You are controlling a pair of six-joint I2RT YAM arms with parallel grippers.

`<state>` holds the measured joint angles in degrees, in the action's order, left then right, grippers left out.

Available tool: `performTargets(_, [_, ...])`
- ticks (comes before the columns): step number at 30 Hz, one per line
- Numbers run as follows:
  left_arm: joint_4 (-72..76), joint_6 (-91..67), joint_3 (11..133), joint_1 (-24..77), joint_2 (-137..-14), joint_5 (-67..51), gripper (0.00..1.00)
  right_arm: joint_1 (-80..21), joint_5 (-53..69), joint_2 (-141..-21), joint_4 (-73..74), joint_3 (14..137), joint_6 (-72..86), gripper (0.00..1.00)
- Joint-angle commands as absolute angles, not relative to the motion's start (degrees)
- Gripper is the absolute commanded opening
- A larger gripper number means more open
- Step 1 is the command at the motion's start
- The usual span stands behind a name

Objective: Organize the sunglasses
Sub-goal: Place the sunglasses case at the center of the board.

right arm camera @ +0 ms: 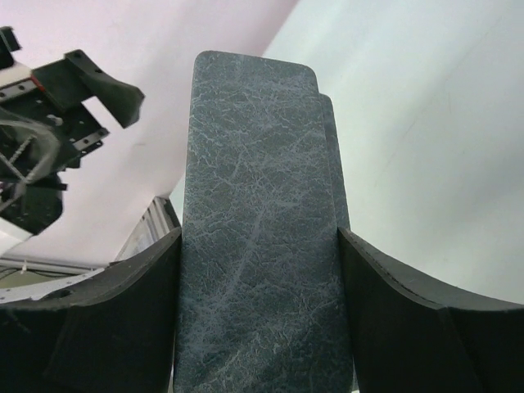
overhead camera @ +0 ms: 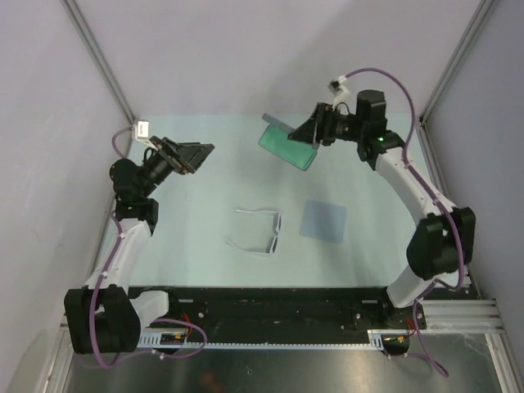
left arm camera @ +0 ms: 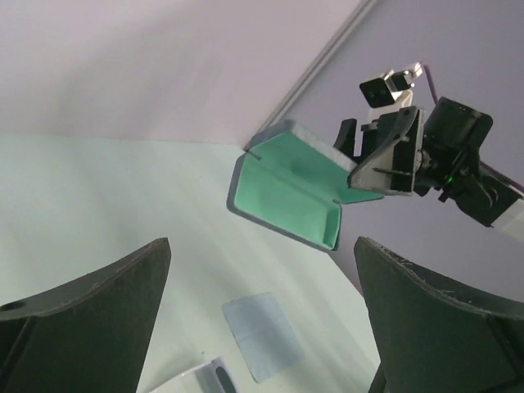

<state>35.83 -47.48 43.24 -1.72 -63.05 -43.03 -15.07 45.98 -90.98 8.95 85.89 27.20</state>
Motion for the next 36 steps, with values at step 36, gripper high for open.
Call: performTargets(36, [29.88, -46.14, 35.42, -3.78, -63.19, -50.71, 1.00, -20.21, 63.01, -128.58, -14.15, 85.78, 25.49, 0.00])
